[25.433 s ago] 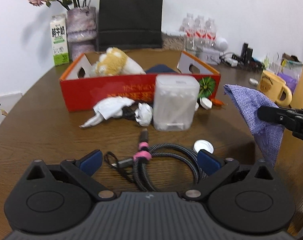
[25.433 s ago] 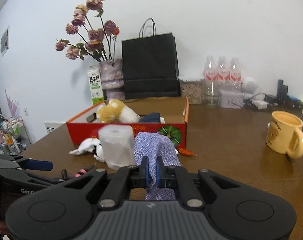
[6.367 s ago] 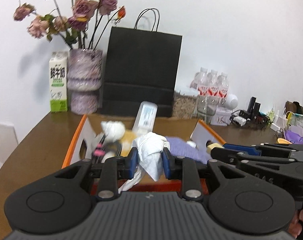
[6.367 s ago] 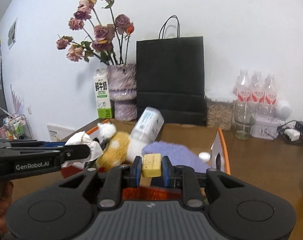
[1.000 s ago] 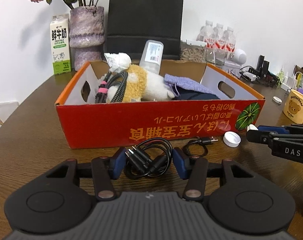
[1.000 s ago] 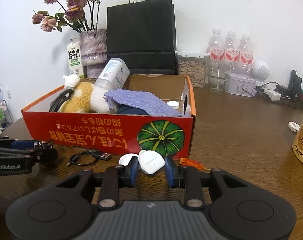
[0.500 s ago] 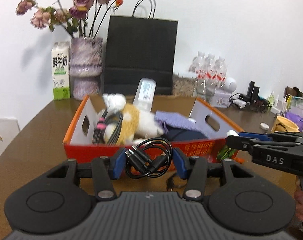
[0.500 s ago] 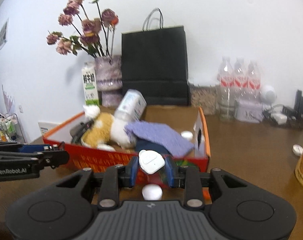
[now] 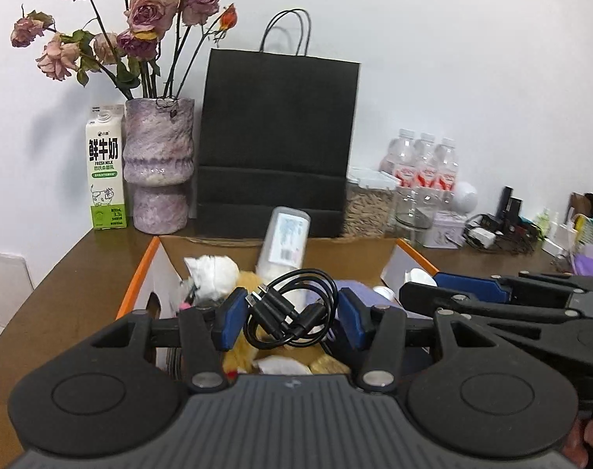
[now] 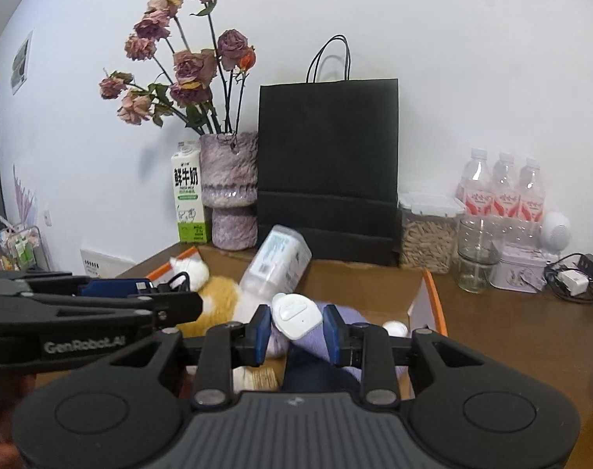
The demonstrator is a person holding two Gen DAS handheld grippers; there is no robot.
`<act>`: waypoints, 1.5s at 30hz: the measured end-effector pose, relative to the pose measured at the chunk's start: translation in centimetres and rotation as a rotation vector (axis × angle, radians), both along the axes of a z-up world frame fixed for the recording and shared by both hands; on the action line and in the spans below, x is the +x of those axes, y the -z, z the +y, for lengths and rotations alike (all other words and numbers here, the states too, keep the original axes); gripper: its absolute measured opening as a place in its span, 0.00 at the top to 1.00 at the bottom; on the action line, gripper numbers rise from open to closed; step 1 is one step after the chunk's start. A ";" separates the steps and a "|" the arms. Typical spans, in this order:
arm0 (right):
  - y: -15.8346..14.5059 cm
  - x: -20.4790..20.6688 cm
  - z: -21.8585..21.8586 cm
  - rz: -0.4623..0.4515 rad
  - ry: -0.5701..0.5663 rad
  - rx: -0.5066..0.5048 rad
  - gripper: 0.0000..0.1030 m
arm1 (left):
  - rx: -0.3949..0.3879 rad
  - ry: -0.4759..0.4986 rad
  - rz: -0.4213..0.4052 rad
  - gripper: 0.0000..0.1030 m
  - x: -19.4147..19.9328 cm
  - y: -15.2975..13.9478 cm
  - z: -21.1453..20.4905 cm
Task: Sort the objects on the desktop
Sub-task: 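Carry the white piece over the box with the right tool while the left tool carries the cables, then release the white piece into the box with the right tool while the left tool releases the cables, then withdraw both tools from the box back toward the remaining table items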
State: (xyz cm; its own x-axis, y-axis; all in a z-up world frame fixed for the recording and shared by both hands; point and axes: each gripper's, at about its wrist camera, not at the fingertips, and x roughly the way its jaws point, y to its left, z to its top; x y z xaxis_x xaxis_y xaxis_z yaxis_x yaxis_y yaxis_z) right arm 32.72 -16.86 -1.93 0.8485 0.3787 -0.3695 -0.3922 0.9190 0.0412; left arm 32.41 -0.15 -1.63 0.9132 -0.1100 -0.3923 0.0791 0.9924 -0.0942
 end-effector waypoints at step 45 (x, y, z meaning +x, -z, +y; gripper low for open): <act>1.7 0.3 -1.6 0.016 0.059 -0.003 0.00 | 0.085 -0.149 -0.085 0.00 -1.2 1.5 0.5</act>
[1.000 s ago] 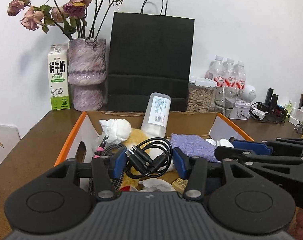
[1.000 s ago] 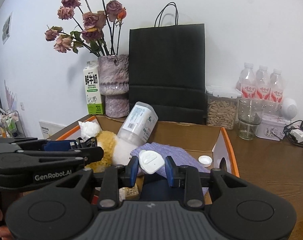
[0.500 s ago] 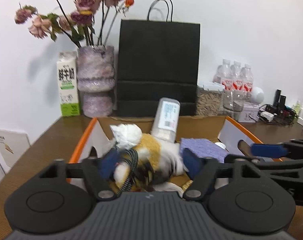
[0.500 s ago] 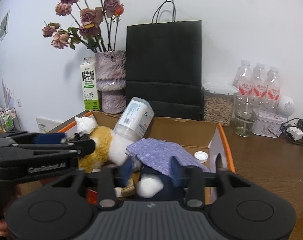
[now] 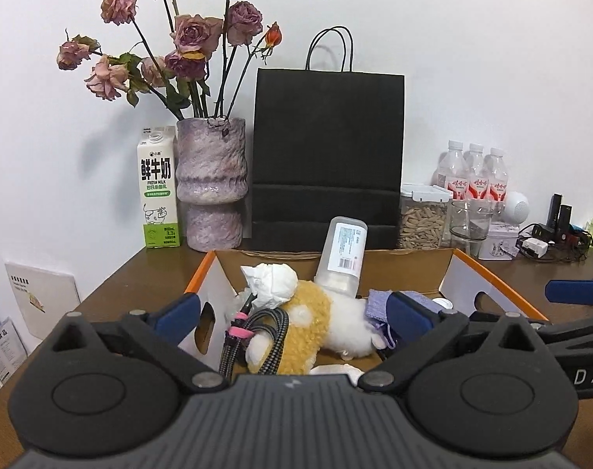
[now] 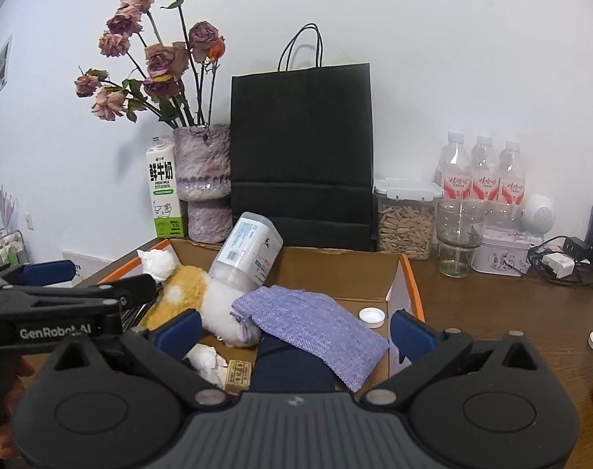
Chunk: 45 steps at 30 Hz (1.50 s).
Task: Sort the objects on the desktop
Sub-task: 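Withdraw both tools from the box back toward the remaining table items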
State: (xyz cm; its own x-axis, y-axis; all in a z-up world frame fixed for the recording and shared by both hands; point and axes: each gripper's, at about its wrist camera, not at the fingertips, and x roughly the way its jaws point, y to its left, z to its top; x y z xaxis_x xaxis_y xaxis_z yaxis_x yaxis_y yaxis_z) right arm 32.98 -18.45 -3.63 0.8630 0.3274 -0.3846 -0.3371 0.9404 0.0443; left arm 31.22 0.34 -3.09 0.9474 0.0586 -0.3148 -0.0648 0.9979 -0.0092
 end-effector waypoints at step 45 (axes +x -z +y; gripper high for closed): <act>4.3 -3.7 -9.2 0.101 0.056 -0.103 0.03 | 0.013 0.056 0.211 0.00 -3.7 4.9 -4.7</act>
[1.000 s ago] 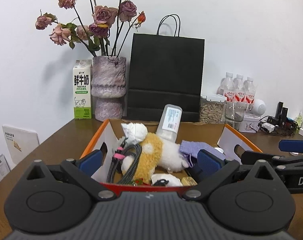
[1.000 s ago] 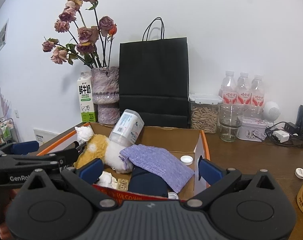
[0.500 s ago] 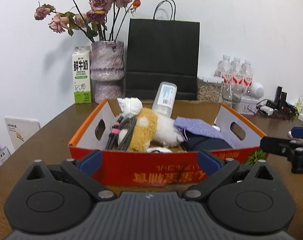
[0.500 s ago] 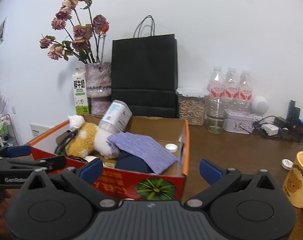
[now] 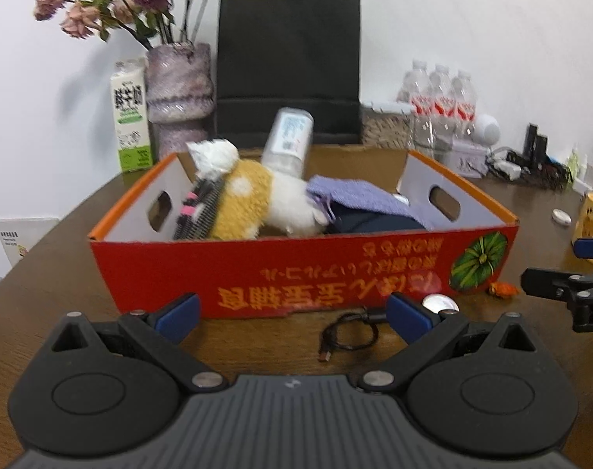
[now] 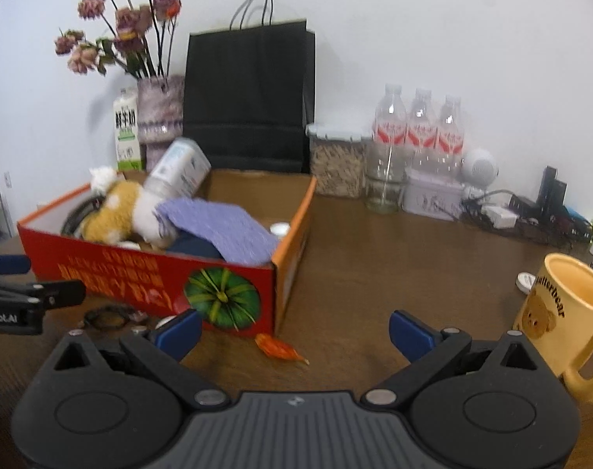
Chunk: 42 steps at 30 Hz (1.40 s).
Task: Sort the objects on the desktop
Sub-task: 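Withdraw both tools from the box back toward the remaining table items, then grasp the small orange item with the right tool while the left tool grasps the short black cable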
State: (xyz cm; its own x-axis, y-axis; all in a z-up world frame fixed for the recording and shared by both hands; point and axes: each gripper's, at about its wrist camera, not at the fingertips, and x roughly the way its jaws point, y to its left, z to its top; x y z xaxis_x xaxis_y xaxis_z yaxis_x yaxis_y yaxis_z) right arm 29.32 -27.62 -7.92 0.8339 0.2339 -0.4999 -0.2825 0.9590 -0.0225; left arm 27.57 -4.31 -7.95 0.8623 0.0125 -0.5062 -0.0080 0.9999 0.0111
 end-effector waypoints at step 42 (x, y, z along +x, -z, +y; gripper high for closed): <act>2.3 1.2 2.6 0.098 -0.108 0.019 0.87 | -0.038 0.127 0.110 0.70 2.3 1.9 -1.7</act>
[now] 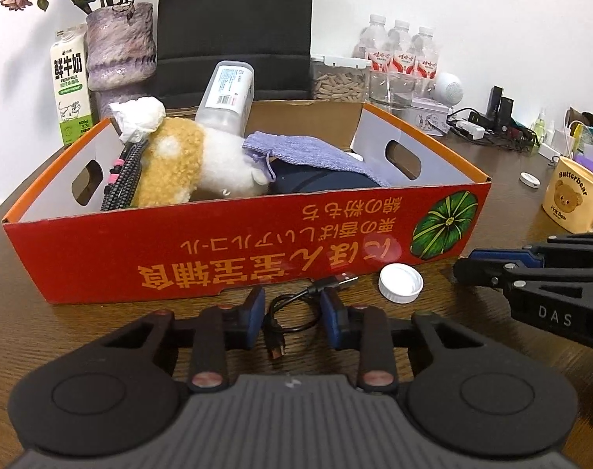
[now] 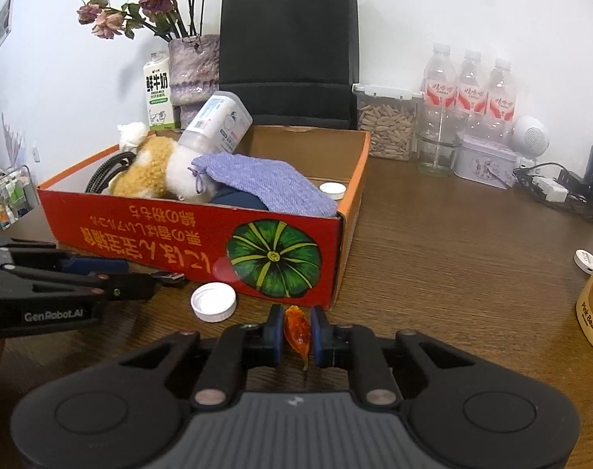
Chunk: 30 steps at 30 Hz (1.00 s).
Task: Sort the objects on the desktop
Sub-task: 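Grasp the small orange item with the right tool while the left tool grasps the short black cable, then carry the orange item over the box with the right tool while the left tool carries the cable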
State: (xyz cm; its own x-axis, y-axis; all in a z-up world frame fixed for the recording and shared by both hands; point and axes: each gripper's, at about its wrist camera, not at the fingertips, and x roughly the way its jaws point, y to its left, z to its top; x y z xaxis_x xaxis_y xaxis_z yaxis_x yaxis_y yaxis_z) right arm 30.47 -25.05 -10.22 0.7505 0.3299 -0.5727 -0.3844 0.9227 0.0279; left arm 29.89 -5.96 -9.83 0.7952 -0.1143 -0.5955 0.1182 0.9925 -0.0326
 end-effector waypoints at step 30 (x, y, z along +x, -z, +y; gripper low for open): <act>-4.9 -3.9 4.5 -0.172 0.013 0.107 0.87 | -0.056 0.013 -0.204 0.72 -4.1 -5.7 2.1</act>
